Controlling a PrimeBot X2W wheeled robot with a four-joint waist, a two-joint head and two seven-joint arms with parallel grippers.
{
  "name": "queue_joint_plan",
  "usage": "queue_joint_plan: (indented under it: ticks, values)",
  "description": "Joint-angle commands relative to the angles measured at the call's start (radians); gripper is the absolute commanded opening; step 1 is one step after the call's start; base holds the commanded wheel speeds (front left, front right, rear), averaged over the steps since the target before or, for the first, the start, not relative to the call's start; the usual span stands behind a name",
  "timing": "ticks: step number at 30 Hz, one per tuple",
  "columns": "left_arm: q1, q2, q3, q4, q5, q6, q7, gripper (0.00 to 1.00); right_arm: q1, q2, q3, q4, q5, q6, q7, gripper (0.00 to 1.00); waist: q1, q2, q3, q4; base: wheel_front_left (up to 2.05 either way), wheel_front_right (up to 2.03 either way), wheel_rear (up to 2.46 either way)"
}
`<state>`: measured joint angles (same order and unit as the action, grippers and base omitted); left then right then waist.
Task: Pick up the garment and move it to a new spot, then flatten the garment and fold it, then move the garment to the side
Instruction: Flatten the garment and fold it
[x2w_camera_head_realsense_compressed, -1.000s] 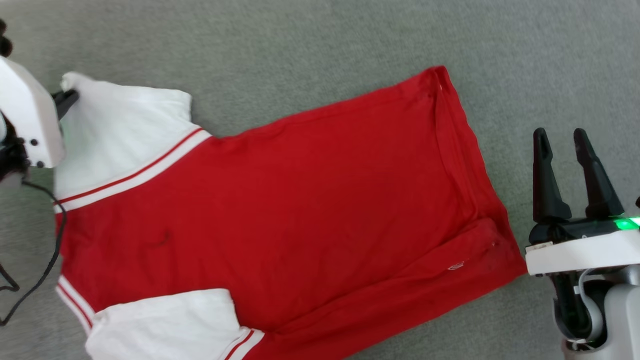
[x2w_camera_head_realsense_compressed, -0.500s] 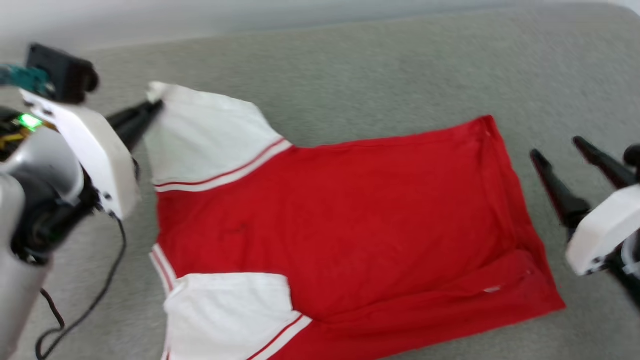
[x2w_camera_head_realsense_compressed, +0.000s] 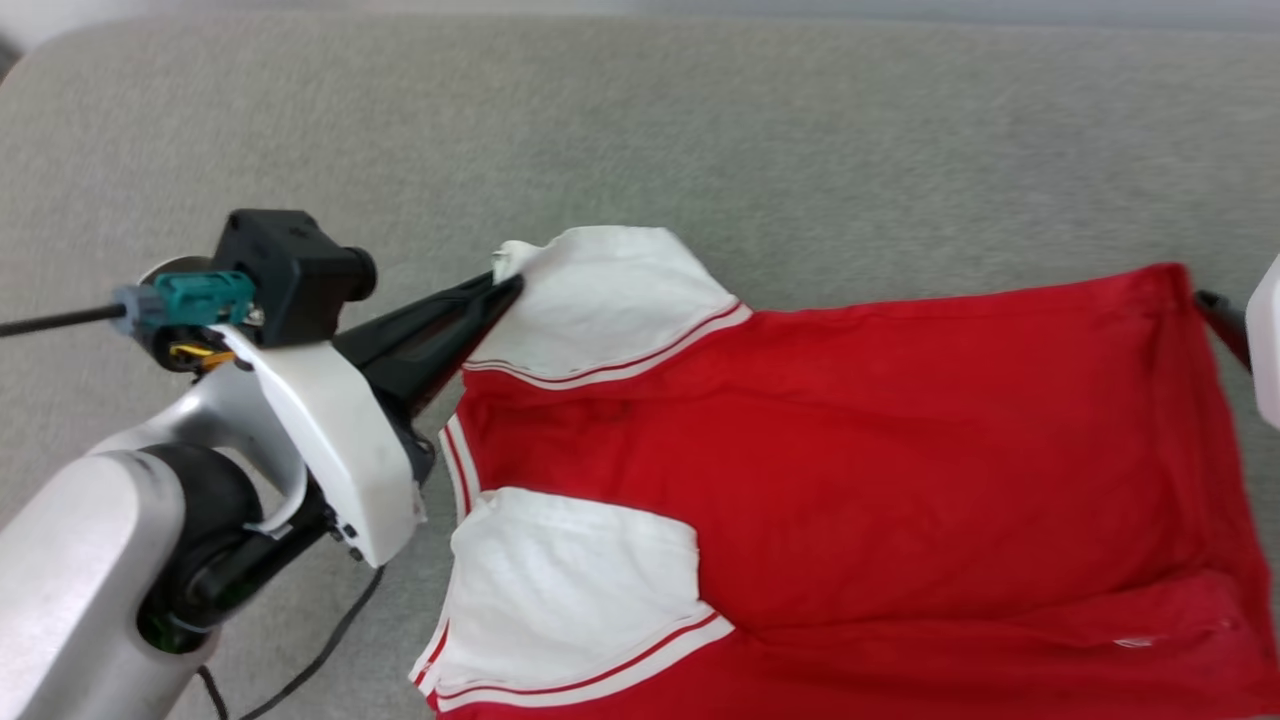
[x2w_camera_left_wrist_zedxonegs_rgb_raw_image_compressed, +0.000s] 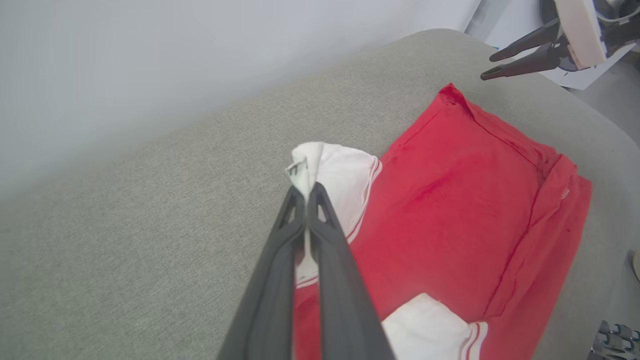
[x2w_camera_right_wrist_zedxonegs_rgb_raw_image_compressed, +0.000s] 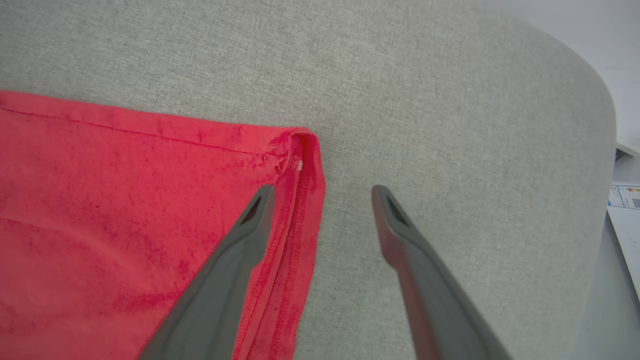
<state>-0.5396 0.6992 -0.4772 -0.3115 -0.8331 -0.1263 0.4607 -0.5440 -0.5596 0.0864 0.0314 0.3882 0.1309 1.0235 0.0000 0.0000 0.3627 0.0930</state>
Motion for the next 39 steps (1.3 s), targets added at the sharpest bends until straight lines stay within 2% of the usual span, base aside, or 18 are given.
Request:
queue_joint_plan:
  ticks: [1, 11, 12, 13, 14, 19, 25, 30, 39]
  values:
    - [-0.015, -0.009, -0.007, -0.01, 0.007, -0.002, -0.013, 0.0, -0.034, -0.007, 0.005, 0.024, -0.009, 0.0, 0.01, 1.0, 0.0, 0.0, 0.046, 0.043, 0.0, 0.0, 0.0]
    - [-0.047, -0.03, -0.093, -0.001, 0.02, -0.004, -0.069, 0.0, -0.081, -0.002, 0.044, 0.213, -0.045, 0.0, 0.049, 1.0, 0.0, 0.0, 0.108, 0.102, 0.0, 0.0, 0.0]
    - [-0.05, -0.029, -0.1, 0.004, 0.019, -0.004, -0.074, 0.0, -0.077, 0.002, 0.05, 0.228, -0.044, 0.0, 0.048, 0.93, 0.0, 0.0, 0.109, 0.104, 0.0, 0.0, 0.0]
    - [-0.054, -0.026, -0.106, 0.008, 0.017, -0.004, -0.08, 0.0, -0.079, 0.004, 0.054, 0.241, -0.045, 0.0, 0.043, 0.37, 0.0, 0.0, 0.11, 0.104, 0.0, 0.0, 0.0]
    - [-0.059, -0.026, -0.11, 0.011, 0.014, -0.004, -0.087, 0.0, -0.081, 0.006, 0.059, 0.251, -0.046, 0.0, 0.038, 0.0, 0.0, 0.0, 0.11, 0.105, 0.0, 0.0, 0.0]
    - [-0.07, -0.012, -0.123, 0.043, 0.013, -0.004, -0.115, 0.0, -0.08, 0.007, 0.052, 0.287, -0.035, -0.001, -0.014, 0.0, 0.0, 0.0, 0.085, 0.097, 0.0, 0.0, 0.0]
    - [-0.037, 0.002, -0.12, 0.092, 0.016, 0.0, -0.149, 0.0, -0.093, 0.019, 0.026, 0.29, 0.003, 0.0, -0.097, 0.0, 0.0, 0.0, 0.001, 0.065, 0.0, 0.0, 0.0]
    - [0.012, 0.014, -0.106, 0.102, -0.002, 0.029, -0.167, 0.0, -0.05, 0.035, -0.023, 0.253, 0.063, 0.0, -0.145, 0.0, 0.0, 0.0, -0.083, 0.038, 0.0, 0.0, 0.0]
    - [0.189, 0.098, -0.083, 0.062, -0.033, 0.101, -0.182, 0.0, 0.183, -0.016, -0.033, 0.086, 0.14, 0.0, -0.199, 0.0, 0.0, 0.0, -0.189, -0.003, 0.0, 0.0, 0.0]
